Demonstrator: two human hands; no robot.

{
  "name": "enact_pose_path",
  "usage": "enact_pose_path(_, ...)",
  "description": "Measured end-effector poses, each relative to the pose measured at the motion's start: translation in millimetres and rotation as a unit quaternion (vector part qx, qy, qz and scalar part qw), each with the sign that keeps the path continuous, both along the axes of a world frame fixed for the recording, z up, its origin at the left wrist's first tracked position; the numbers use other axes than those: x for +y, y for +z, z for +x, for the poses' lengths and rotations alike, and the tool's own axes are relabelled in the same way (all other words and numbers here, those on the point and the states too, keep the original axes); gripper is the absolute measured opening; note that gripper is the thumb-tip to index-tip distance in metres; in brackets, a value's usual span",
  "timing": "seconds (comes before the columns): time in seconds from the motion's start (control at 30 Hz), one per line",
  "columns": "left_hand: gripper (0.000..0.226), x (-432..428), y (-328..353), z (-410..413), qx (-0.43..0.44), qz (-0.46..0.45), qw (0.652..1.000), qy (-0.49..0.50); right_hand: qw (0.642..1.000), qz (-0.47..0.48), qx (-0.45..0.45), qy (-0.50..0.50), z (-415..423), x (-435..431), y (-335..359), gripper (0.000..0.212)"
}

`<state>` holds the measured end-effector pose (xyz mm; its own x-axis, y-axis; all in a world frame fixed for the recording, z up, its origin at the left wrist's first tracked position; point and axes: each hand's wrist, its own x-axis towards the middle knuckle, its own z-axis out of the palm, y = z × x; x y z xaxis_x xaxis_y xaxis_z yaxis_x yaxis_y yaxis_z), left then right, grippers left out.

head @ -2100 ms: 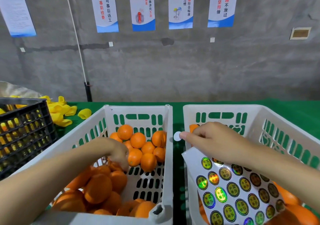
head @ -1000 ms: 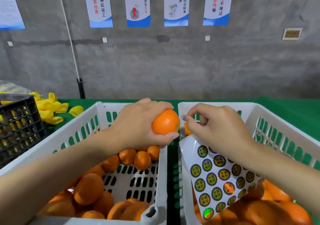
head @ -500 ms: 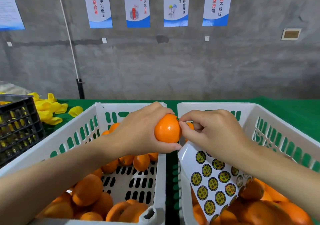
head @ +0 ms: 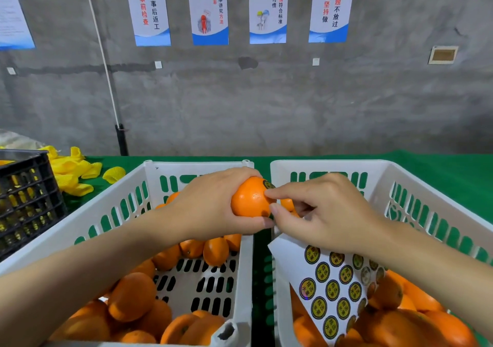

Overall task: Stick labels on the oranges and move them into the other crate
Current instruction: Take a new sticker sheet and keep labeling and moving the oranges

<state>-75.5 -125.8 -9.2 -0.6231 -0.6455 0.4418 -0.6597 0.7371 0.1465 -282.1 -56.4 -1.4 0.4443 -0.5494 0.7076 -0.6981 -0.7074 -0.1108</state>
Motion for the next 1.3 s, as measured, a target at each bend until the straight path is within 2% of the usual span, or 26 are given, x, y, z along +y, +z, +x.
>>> enact_pose_path(0.1, 0.082, -3, -1, 0, 0.001, 0.017, 1.000, 0.023, 1.000, -0.012, 0.004, -0.001, -2, -3, -2, 0.038)
enact_pose_path(0.23, 0.081, -6, -6, 0, 0.015, 0.042, 0.998, 0.052, 0.997, 0.008, -0.081, -0.009, -6, -7, -1, 0.040)
enact_pose_path(0.3, 0.074, -3, -9, -3, 0.035, 0.064, 0.997, 0.037, 0.994, 0.007, -0.107, 0.003, -5, -5, 1, 0.035)
enact_pose_path(0.47, 0.033, 10, -11, -15, 0.027, 0.077, 0.995, -0.052, 0.991, -0.020, -0.130, 0.023, -3, -5, 0, 0.057)
enact_pose_path(0.63, 0.049, 18, -7, -15, 0.011, 0.076, 0.992, -0.100, 0.991, -0.003, -0.131, 0.023, -5, -7, -2, 0.064)
enact_pose_path(0.73, 0.058, 17, -10, -15, 0.038, 0.094, 0.988, -0.116, 0.992, 0.001, -0.126, 0.010, -5, -8, -3, 0.067)
enact_pose_path(0.93, 0.060, 17, -16, -22, 0.137, 0.169, 0.965, -0.149, 0.990, -0.003, -0.140, -0.008, -6, -9, -2, 0.067)
enact_pose_path(1.0, 0.044, 18, -14, -21, 0.153, 0.174, 0.964, -0.130, 0.988, 0.011, -0.149, -0.046, -6, -12, -3, 0.066)
enact_pose_path(1.07, 0.026, 21, -8, -21, 0.192, 0.254, 0.940, -0.122, 0.983, 0.030, -0.160, -0.089, -7, -16, -4, 0.064)
enact_pose_path(1.1, 0.028, 22, -6, -21, 0.200, 0.301, 0.924, -0.123, 0.979, 0.037, -0.173, -0.100, -7, -18, -5, 0.062)
enact_pose_path(1.17, 0.047, 26, -1, -21, 0.175, 0.356, 0.907, -0.143, 0.972, 0.043, -0.206, -0.108, -9, -20, -4, 0.058)
enact_pose_path(1.2, 0.048, 28, 1, -22, 0.164, 0.372, 0.899, -0.163, 0.968, 0.046, -0.220, -0.110, -10, -20, -3, 0.058)
enact_pose_path(1.3, 0.027, 35, 1, -26, 0.140, 0.386, 0.892, -0.190, 0.959, 0.052, -0.260, -0.101, -10, -22, -2, 0.056)
